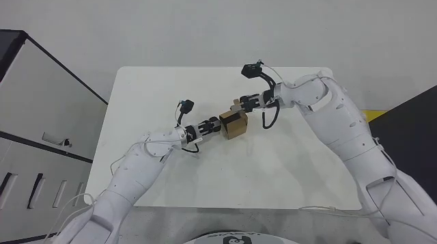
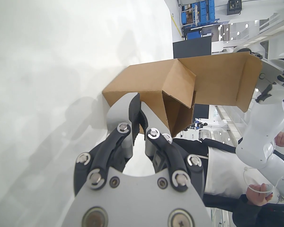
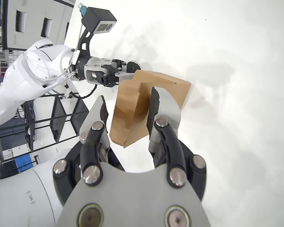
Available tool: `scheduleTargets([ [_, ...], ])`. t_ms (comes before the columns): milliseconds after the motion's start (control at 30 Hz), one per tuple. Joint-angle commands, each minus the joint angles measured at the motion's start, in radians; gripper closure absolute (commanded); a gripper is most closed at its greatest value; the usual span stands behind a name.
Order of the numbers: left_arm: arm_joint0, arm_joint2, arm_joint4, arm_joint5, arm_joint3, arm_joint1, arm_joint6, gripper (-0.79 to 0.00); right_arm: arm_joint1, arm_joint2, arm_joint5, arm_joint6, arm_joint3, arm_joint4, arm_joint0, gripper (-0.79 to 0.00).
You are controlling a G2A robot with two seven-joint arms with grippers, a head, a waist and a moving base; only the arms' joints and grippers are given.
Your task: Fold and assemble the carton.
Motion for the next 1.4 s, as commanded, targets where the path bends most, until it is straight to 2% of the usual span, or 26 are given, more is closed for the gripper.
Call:
scheduleTargets([
  [0, 0.001, 0.0, 0.0, 0.0, -0.001, 0.0, 0.0, 0.0, 0.002, 0.012, -0.007, -0.006, 0.005, 0.022, -0.008, -0.431],
  [233, 0.004, -0.001, 0.005, 0.001, -0.004, 0.0, 0.0, 0.0, 0.011, 0.038, -0.021, -0.019, 0.009, 0.057, -0.031, -0.431],
  [567, 0.011, -0.005, 0.01, 0.003, -0.011, 0.002, 0.003, 0.0, 0.024, 0.069, -0.025, -0.018, 0.003, 0.071, -0.055, -0.379],
  [933, 0.017, -0.008, 0.013, 0.002, -0.017, 0.003, 0.004, 0.0, 0.037, 0.103, -0.029, -0.021, -0.005, 0.094, -0.078, -0.379],
  [1067, 0.017, -0.008, 0.014, 0.003, -0.018, 0.003, 0.003, 0.0, 0.043, 0.113, -0.026, -0.022, -0.009, 0.092, -0.085, -0.342],
  [1233, 0.016, -0.007, 0.013, 0.004, -0.017, 0.002, 0.002, 0.0, 0.043, 0.097, -0.011, -0.019, -0.013, 0.065, -0.078, -0.249],
  [1367, 0.015, -0.006, 0.014, 0.004, -0.015, 0.001, 0.003, 0.0, 0.038, 0.069, 0.001, -0.015, -0.015, 0.034, -0.06, -0.24],
])
